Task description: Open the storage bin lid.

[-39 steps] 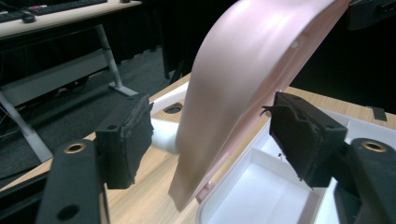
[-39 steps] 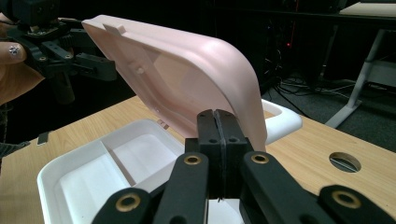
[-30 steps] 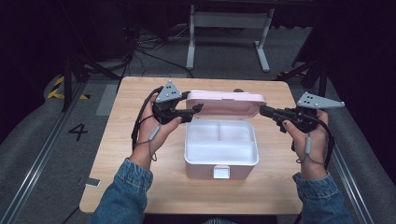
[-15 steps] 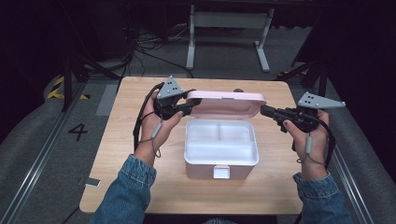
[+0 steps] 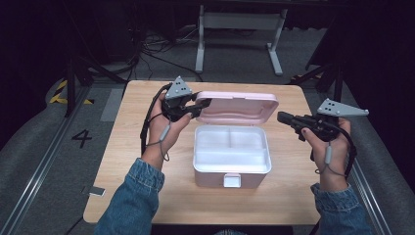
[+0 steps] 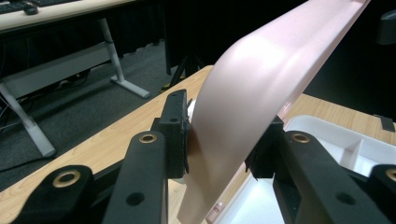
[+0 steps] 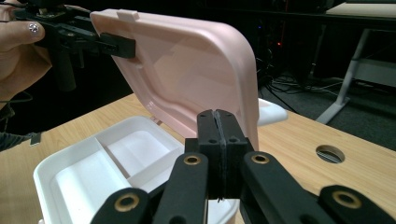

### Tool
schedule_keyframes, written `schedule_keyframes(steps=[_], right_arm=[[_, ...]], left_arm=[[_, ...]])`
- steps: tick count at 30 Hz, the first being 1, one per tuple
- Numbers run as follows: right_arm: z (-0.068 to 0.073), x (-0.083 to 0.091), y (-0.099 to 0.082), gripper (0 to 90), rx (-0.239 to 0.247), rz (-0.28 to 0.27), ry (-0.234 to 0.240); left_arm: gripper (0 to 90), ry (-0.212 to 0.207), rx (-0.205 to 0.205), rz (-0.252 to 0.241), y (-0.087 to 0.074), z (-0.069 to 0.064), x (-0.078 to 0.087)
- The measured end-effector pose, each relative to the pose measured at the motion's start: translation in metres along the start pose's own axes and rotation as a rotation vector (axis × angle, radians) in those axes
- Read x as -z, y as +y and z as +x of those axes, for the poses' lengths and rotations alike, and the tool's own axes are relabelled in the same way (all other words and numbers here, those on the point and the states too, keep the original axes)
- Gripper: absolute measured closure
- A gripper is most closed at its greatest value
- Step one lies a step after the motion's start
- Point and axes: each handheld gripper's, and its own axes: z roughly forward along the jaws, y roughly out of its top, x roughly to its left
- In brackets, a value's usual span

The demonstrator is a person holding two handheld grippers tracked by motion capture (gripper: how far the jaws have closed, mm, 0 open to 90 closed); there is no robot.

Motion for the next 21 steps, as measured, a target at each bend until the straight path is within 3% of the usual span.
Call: schedule_keyframes(steps=[15, 21], right_arm=[[-0.008, 0.034, -0.014, 89.8, -0.040, -0.004, -0.087], [-0.010, 0.042, -0.018, 88.5, -0.054, -0.001, -0.111]], left_arm=[[66.7, 0.025, 0.029, 0.019, 0.006, 0.020, -0.019], [65.2, 0.041, 0.049, -0.002, 0.003, 0.027, -0.029]])
